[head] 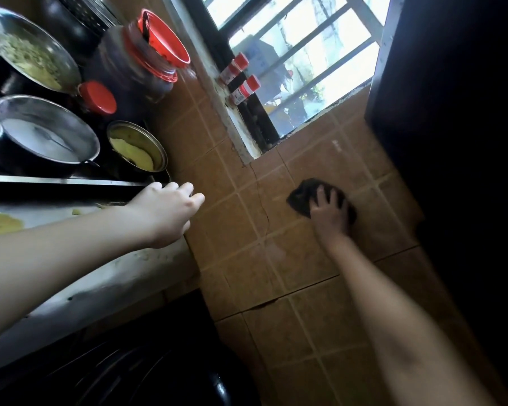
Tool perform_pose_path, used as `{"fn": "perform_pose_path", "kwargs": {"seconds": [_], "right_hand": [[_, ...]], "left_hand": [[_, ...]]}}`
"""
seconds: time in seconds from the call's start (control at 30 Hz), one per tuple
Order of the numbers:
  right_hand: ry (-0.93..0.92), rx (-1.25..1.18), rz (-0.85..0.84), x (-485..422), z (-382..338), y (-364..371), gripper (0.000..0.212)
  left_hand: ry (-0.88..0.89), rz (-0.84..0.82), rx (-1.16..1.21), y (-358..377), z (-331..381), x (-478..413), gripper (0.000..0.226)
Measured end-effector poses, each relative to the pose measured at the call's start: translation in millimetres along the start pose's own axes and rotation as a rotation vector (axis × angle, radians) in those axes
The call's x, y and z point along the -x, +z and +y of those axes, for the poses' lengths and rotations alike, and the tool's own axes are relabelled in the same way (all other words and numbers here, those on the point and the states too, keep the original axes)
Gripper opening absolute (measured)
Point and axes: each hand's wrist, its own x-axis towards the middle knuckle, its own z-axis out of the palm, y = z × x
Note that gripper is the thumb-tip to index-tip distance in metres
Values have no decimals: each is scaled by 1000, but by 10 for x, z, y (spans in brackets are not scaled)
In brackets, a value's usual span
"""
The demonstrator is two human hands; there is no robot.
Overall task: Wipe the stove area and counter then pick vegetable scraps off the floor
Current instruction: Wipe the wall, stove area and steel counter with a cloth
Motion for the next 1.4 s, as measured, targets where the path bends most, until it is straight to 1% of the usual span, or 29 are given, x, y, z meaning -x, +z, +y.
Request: {"fn": "perform_pose_path", "kwargs": {"seconds": [0.07, 0.13, 0.27, 0.37, 0.43, 0.57, 0.73, 0.8, 0.9, 1.0, 1.1, 1.17, 1.3, 1.33, 1.4], "right_hand": [[-112, 19, -34, 212, -187, 207, 47], [-190, 9, -112, 466, -303, 423, 48], [-333, -20, -246, 1061, -294, 807, 49], [-391, -34, -358, 1491, -228, 989, 50], [-391, -25, -361, 1650, -160, 1048, 49], [-325, -12, -287, 1539, 71, 916, 48], [-81, -11, -106, 981, 419, 425, 45], [33, -53, -57, 787, 550, 242, 49], [153, -160, -42, 657, 571, 62, 54], [178, -180, -50, 702, 432, 85, 56], [100, -161, -103, 828, 302, 270, 56], [-2, -125, -145, 954, 219, 424, 51], [-326, -14, -322, 1489, 58, 845, 47], [-363, 11, -342, 1640, 40, 930, 47], [-327, 32, -375, 1811, 39, 979, 49]], "left_hand": [[-2, -9, -5, 8, 12, 30, 25], [0, -25, -14, 21, 25, 69, 25], [-1, -51, -2, 29, 107, 134, 23], [21, -72, -8, 8, 238, 187, 25], [40, -86, -15, -21, 321, 223, 26], [66, -102, -13, -72, 470, 242, 26], [68, -103, 25, -104, 600, 205, 28], [69, -115, 51, -97, 653, 190, 30], [75, -110, 58, -112, 696, 165, 29], [100, -100, 49, -137, 679, 164, 25], [116, -124, 57, -160, 639, 163, 27], [123, -131, 60, -181, 597, 153, 28], [135, -139, 43, -217, 463, 135, 27], [143, -140, 30, -230, 417, 125, 26], [144, -151, 27, -270, 334, 94, 25]]}}
